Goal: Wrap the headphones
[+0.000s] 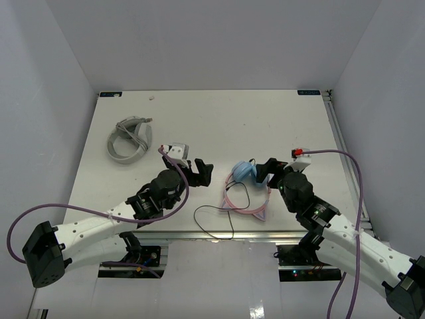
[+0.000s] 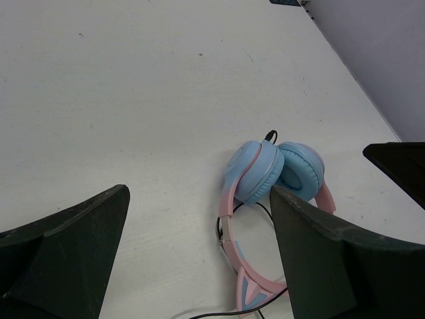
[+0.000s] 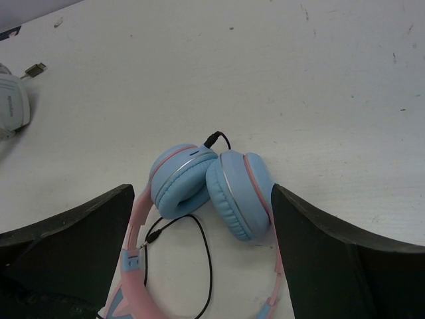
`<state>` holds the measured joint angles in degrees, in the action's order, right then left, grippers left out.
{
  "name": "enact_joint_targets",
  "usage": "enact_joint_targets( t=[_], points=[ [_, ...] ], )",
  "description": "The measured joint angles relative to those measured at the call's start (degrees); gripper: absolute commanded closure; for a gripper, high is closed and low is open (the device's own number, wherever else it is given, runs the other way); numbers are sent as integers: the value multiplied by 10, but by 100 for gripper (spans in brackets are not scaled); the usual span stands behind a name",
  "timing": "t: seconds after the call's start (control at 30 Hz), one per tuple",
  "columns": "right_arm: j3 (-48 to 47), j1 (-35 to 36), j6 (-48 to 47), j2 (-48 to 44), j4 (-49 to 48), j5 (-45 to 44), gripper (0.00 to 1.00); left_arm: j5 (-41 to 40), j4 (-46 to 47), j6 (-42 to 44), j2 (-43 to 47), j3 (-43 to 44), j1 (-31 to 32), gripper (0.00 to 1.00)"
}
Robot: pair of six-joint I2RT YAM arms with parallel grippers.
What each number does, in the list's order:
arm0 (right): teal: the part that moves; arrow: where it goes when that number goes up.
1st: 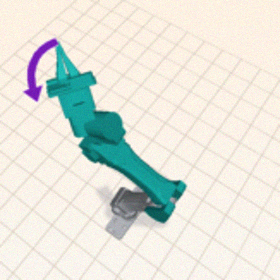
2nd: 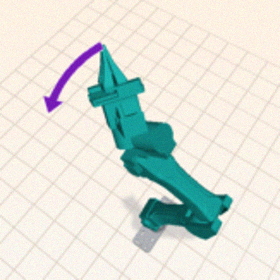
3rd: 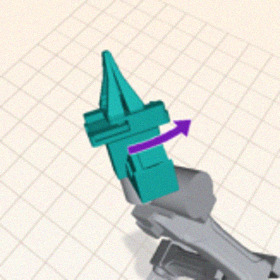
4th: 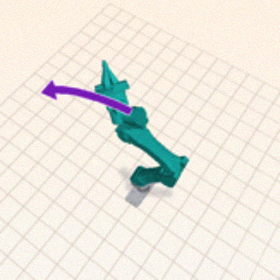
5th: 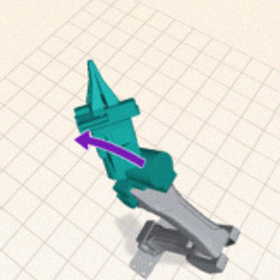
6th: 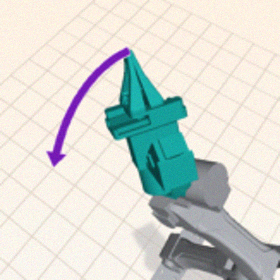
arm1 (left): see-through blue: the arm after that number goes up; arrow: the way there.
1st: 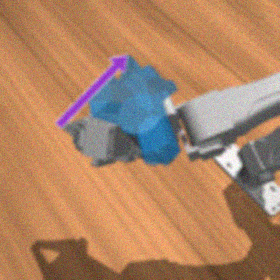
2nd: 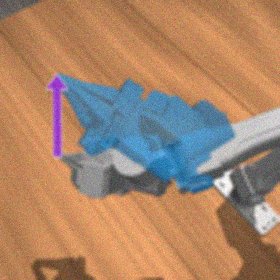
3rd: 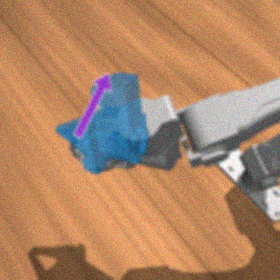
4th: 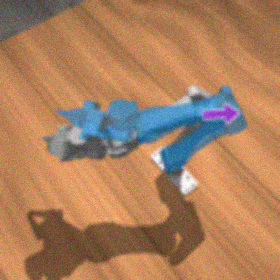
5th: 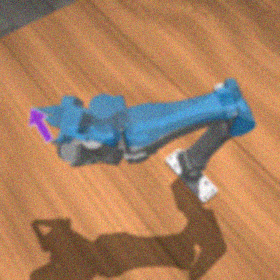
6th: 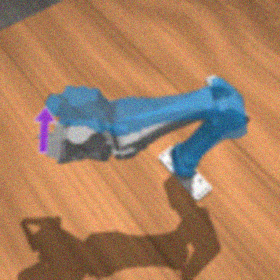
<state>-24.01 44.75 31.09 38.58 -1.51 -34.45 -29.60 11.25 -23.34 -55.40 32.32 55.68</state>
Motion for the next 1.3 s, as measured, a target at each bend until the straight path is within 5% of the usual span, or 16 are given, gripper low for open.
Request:
enact_joint_targets(
  t=[0.43, 0.73, 0.8, 1.07, 1.3],
  points=[
    [-16, -5, -37, 139, 67, 2, 0, 3, -1, 4, -19, 1, 0, 3],
    [-26, -38, -84, 241, 20, 38, 14, 4, 8, 4, -2, 0, 0, 3],
    [-27, -49, -92, 263, -4, 55, 23, 5, 10, 4, -3, 0, 0, 3],
    [-33, -100, -120, 330, -65, 127, 89, 7, 12, 10, -18, 0, 0, 6],
    [-57, -113, -122, 315, -59, 148, 92, 29, 20, 20, -45, 1, 0, 11]
  ],
)
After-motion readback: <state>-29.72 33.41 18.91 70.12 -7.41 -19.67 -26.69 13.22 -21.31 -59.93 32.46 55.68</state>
